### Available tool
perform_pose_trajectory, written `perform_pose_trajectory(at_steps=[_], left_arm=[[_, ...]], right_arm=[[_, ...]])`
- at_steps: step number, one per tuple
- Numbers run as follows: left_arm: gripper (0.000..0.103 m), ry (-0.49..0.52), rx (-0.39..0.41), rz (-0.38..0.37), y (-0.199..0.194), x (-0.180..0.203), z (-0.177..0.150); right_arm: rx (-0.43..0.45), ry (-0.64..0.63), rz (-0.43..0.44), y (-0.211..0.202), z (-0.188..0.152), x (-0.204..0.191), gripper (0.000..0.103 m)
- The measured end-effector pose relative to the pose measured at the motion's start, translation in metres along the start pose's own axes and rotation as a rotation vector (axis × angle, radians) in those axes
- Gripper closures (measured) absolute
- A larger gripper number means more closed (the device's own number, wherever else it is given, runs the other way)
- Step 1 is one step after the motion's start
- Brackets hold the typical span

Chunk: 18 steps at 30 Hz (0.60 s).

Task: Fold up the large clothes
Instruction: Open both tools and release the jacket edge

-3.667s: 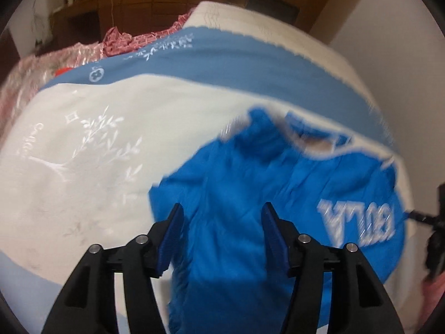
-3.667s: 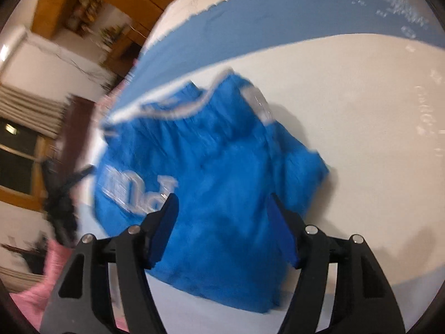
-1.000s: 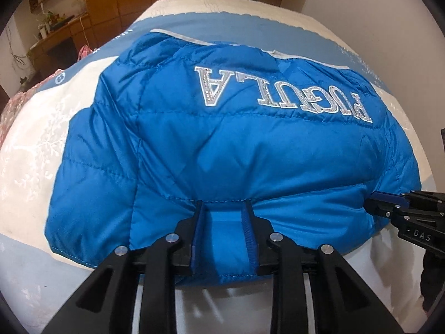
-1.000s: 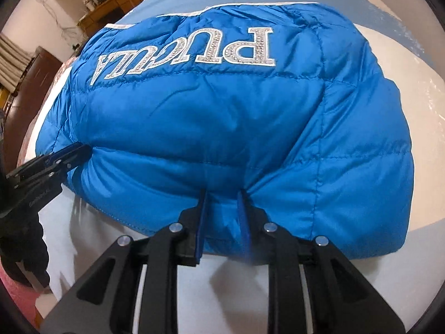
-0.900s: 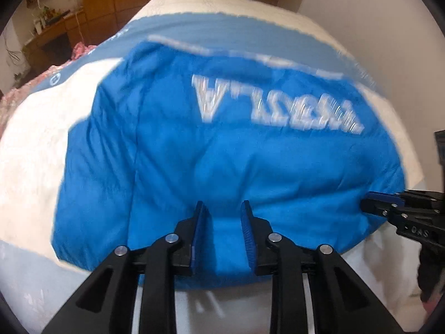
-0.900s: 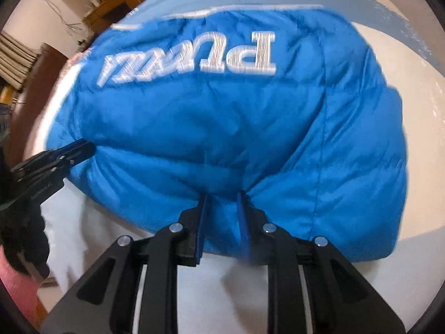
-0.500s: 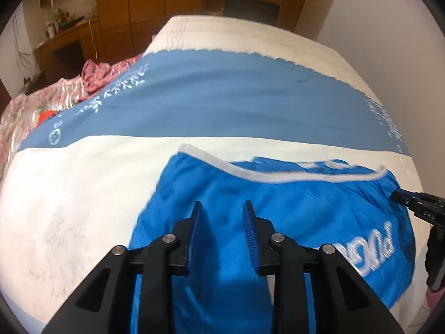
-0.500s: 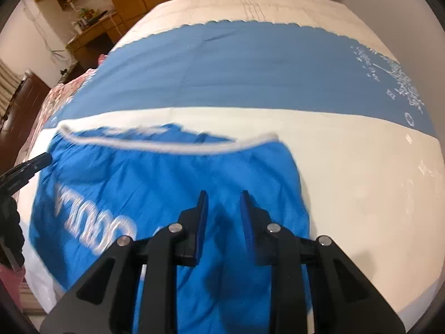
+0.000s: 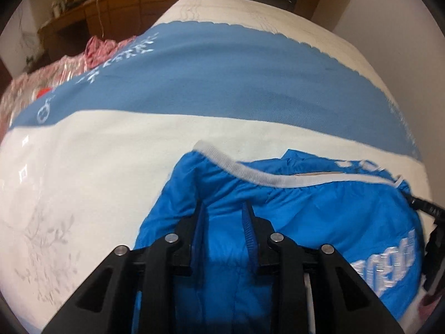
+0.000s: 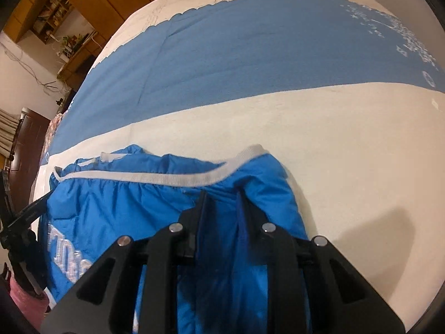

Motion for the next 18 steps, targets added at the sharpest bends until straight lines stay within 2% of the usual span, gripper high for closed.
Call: perform_pose_trajectory(at_steps=[1, 2, 3, 4, 6, 7, 12, 15, 18], left_arm=[[0.069, -0.011, 0.015, -0.005, -0.013, -0.005, -0.002], [0.059, -0.014, 0.023, 0.005, -0.022, -0.009, -0.005], [0.050, -0.014, 0.036, 0.033, -0.038, -0.017, -0.011], [0.046, -0.013, 0.056, 0.044, -0.051, -0.025, -0.016], [0.034, -0.025, 0.068, 0.038, -0.071, -0.044, -0.029], [0.032, -0.044, 0.061, 0.030, -0.079, -0.056, -0.038], [0.026, -0.139, 0.028, -0.084, -0.096, -0.096, -0.081], [0.023, -0.152, 0.036, -0.136, -0.096, -0.101, -0.097], [0.023, -0.175, 0.020, -0.192, -0.085, -0.098, -0.102]], right_arm=[[0.023, -0.018, 0.000, -0.016, -0.004, 0.000, 0.065], [0.042, -0.032, -0.012, -0.030, -0.010, 0.003, 0.060], [0.063, -0.040, -0.018, -0.045, -0.016, 0.008, 0.051], [0.074, -0.041, -0.016, -0.056, -0.021, 0.014, 0.043], [0.085, -0.014, 0.011, -0.080, -0.035, 0.035, 0.036], [0.079, 0.005, 0.026, -0.086, -0.040, 0.044, 0.030], [-0.015, 0.111, 0.169, -0.095, -0.071, 0.085, 0.017], [-0.072, 0.144, 0.189, -0.084, -0.087, 0.096, 0.017], [-0.121, 0.201, 0.289, -0.066, -0.095, 0.102, 0.017]])
Point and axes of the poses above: each gripper's, at about its wrist camera, not at the fingertips, and y roughly the way its jaws point, x to its right, z to its top, the point moved 3 cm from there along y, roughly the way its jaws point, and after that the axes turned 5 degrees about y, right-handed, at the moved point
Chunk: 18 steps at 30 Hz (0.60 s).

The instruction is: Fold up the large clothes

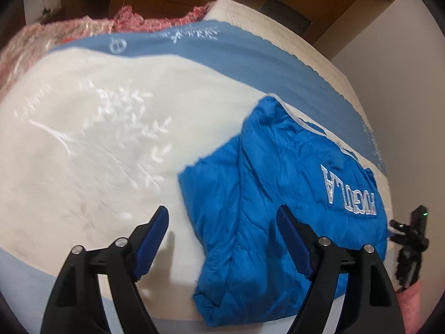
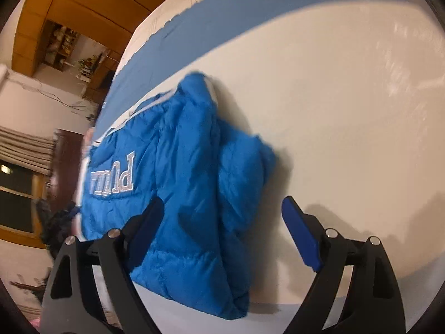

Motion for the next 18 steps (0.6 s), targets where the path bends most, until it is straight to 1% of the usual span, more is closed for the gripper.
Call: perform_pose_trajectory(at_steps=[4, 6, 8, 9, 10, 11, 12, 13, 14, 15, 16, 18], left_arm=[[0.023, -0.005, -0.038, -0.057, 0.022, 0.007, 0.002], [0.022, -0.011, -0.065, -0.048, 0.038, 0.007, 0.005], [0.020, -0.023, -0.084, -0.049, 0.051, 0.007, 0.008], [0.020, -0.033, -0.092, -0.052, 0.056, 0.007, 0.009], [0.021, -0.036, -0.089, -0.049, 0.058, 0.010, 0.010], [0.032, -0.024, -0.086, -0.047, 0.058, 0.015, 0.011], [0.051, -0.013, -0.086, -0.053, 0.058, 0.019, 0.011], [0.060, -0.006, -0.088, -0.062, 0.056, 0.024, 0.010], [0.073, 0.005, -0.082, -0.065, 0.051, 0.030, 0.010], [0.079, 0.017, -0.073, -0.058, 0.047, 0.034, 0.010], [0.082, 0.027, -0.064, -0.050, 0.042, 0.038, 0.010], [0.087, 0.033, -0.040, -0.047, 0.029, 0.045, 0.007]], right_arm=[[-0.032, 0.037, 0.042, 0.017, 0.001, 0.004, 0.017], [-0.034, 0.025, 0.057, 0.022, 0.003, 0.001, 0.016], [-0.032, 0.015, 0.071, 0.024, 0.005, -0.002, 0.017], [-0.033, 0.012, 0.075, 0.026, 0.005, -0.005, 0.023], [-0.032, 0.007, 0.067, 0.028, 0.006, -0.007, 0.033], [-0.031, 0.001, 0.060, 0.030, 0.006, -0.009, 0.040], [-0.040, 0.003, 0.083, 0.030, 0.005, -0.011, 0.056], [-0.044, 0.013, 0.104, 0.030, 0.005, -0.012, 0.069], [-0.045, 0.023, 0.122, 0.029, 0.005, -0.012, 0.073], [-0.038, 0.018, 0.127, 0.024, 0.003, -0.015, 0.079], [-0.030, 0.010, 0.125, 0.019, 0.002, -0.017, 0.082], [-0.013, -0.004, 0.125, 0.005, -0.004, -0.025, 0.084]])
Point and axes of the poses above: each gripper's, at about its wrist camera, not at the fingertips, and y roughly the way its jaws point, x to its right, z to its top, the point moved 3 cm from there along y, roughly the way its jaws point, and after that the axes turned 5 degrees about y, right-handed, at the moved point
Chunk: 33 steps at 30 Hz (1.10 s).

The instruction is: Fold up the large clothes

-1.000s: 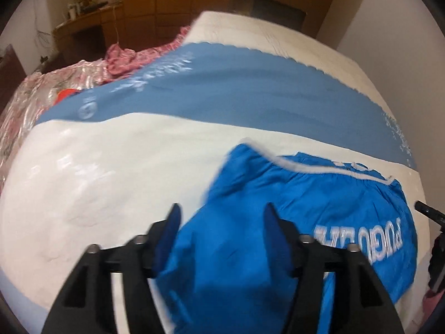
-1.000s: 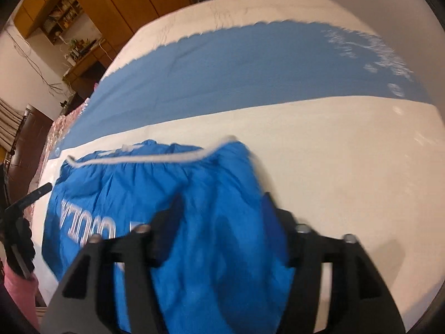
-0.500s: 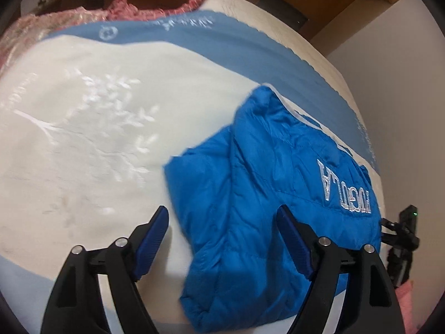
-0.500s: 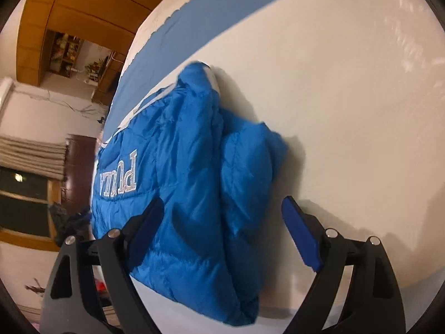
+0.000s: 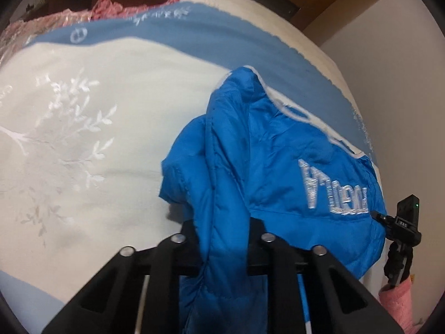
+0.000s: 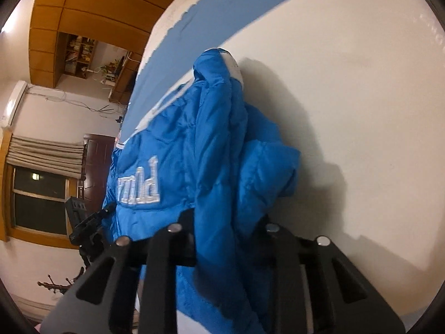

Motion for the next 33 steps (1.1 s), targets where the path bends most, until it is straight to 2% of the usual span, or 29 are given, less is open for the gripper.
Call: perform_pose_trajectory(at_steps=[4, 8, 15, 20, 26, 33], left_arm=[[0.089, 0.026, 0.034, -0.015, -0.031, 0.018, -0.008], [0.089, 0.066, 0.040, -0.031, -0.063, 0.037, -0.025], [0.089, 0.095, 0.007, -0.080, -0.125, 0.047, -0.082], [0.089, 0.134, -0.040, -0.083, -0.151, 0.046, -0.135], [0.088, 0.133, -0.080, -0.091, -0.143, 0.031, -0.180], [0.083, 0.056, -0.102, -0.045, -0.101, -0.004, -0.213]], right_arm=[[0.024, -0.017, 0.015, -0.029, -0.015, -0.020, 0.086], [0.044, -0.045, 0.008, -0.065, -0.045, -0.041, 0.086], [0.051, -0.066, -0.024, -0.121, -0.122, -0.063, 0.086], [0.033, -0.066, -0.081, -0.136, -0.176, -0.066, 0.086], [0.023, -0.002, -0.139, -0.125, -0.217, -0.041, 0.086], [0.002, 0.020, -0.249, -0.085, -0.220, 0.001, 0.085]])
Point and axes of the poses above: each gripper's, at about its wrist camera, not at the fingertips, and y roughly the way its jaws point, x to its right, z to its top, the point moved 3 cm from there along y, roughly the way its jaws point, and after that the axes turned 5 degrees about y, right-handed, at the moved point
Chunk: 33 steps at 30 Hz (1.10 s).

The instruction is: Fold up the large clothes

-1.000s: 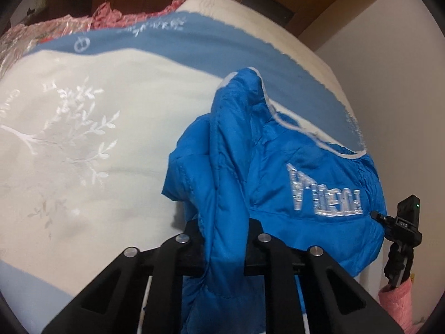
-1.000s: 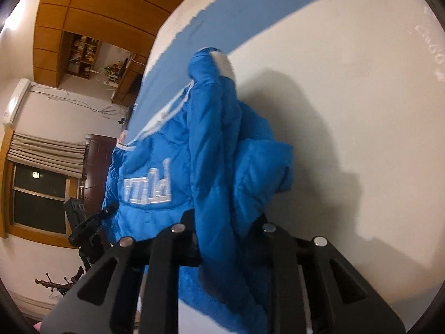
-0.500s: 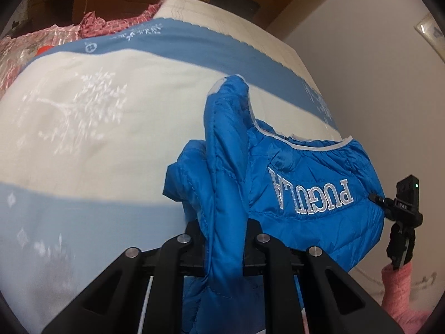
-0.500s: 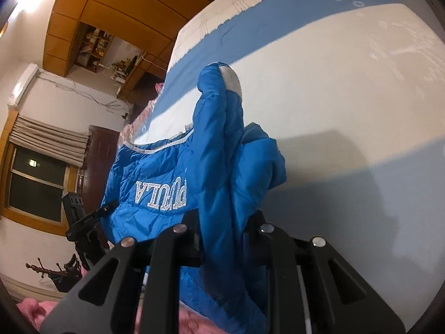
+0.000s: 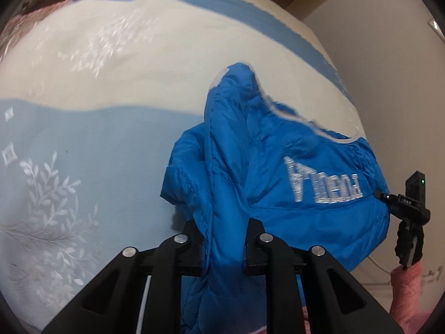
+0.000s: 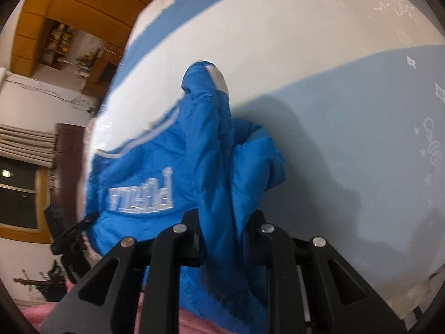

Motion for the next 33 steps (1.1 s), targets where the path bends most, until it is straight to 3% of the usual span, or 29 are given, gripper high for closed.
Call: perform_pose_trajectory(at_steps=[2, 5, 11, 17, 21, 24, 26, 33], left_arm=[[0.079, -0.003, -0.010, 0.035, 0.012, -0.006, -0.006], [0.071, 0.074, -0.002, 0.114, 0.025, 0.000, -0.013], [0.065, 0.108, -0.001, 0.193, 0.041, 0.005, -0.014], [0.065, 0.076, 0.006, 0.237, 0.032, 0.010, -0.016], [0.063, 0.044, 0.040, 0.275, 0.001, 0.014, -0.019], [0.065, 0.056, 0.086, 0.329, -0.028, 0.026, -0.025], [0.065, 0.099, 0.121, 0.363, -0.045, 0.045, -0.029], [0.065, 0.164, 0.101, 0.306, -0.027, 0.104, -0.031]], right_arm=[[-0.016, 0.011, -0.012, 0.015, 0.001, 0.009, 0.084], [-0.030, -0.009, -0.069, 0.039, -0.001, 0.019, 0.079], [-0.031, -0.016, -0.083, 0.054, 0.001, 0.022, 0.077], [-0.035, -0.020, -0.082, 0.041, -0.007, 0.022, 0.072], [0.018, -0.084, -0.169, 0.012, -0.014, 0.009, 0.055], [0.062, -0.198, -0.277, -0.017, -0.031, -0.015, 0.059], [0.070, -0.250, -0.302, -0.030, -0.042, -0.031, 0.061], [0.025, -0.318, -0.282, -0.020, -0.066, -0.061, 0.067]])
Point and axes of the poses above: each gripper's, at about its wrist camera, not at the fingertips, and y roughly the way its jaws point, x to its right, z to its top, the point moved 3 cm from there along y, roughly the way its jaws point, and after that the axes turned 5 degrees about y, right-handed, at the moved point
